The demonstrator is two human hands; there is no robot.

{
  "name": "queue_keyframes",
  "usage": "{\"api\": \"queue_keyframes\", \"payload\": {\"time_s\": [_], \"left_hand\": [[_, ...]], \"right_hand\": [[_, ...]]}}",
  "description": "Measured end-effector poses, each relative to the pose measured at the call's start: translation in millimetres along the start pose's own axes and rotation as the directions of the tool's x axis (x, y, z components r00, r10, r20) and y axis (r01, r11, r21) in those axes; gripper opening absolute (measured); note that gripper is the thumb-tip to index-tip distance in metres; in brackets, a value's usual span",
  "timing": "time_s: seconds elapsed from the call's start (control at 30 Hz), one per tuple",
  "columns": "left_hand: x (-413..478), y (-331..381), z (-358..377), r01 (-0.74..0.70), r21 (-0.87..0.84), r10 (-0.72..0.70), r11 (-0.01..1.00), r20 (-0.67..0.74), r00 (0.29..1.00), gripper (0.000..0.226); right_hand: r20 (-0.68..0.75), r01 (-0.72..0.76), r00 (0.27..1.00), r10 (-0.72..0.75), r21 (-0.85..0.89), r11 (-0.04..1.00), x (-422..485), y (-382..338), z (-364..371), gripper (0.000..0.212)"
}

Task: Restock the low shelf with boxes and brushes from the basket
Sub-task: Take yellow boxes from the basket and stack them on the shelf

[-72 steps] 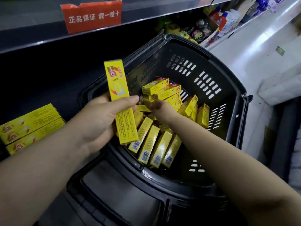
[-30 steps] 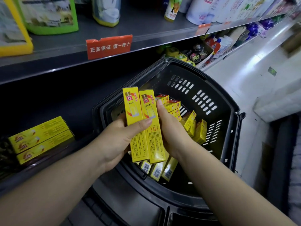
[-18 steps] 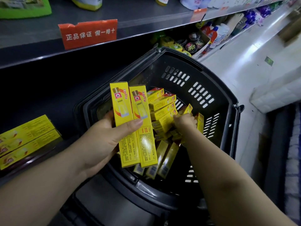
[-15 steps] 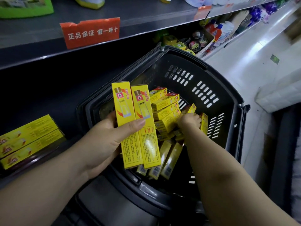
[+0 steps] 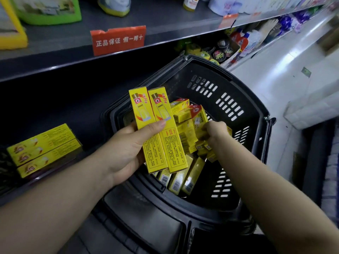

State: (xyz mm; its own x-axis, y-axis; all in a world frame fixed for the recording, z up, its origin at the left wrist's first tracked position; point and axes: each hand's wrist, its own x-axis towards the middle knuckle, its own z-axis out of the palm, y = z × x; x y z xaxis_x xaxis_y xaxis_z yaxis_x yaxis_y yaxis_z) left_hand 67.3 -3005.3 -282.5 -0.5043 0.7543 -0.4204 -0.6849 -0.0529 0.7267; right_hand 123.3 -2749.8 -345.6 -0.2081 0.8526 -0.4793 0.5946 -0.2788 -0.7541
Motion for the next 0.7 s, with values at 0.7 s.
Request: {"api": "queue_keyframes", "payload": {"time_s": [0.7], "left_hand": [[-140.6,12.6,-141.7,-0.126,-0.063,0.086,0.99,-0.441,0.893,0.044]], "right_hand": [[0.847,0.458,0.506,-0.165,-0.102,0.883,-270.7,-23.9,125.2,0.006]]}}
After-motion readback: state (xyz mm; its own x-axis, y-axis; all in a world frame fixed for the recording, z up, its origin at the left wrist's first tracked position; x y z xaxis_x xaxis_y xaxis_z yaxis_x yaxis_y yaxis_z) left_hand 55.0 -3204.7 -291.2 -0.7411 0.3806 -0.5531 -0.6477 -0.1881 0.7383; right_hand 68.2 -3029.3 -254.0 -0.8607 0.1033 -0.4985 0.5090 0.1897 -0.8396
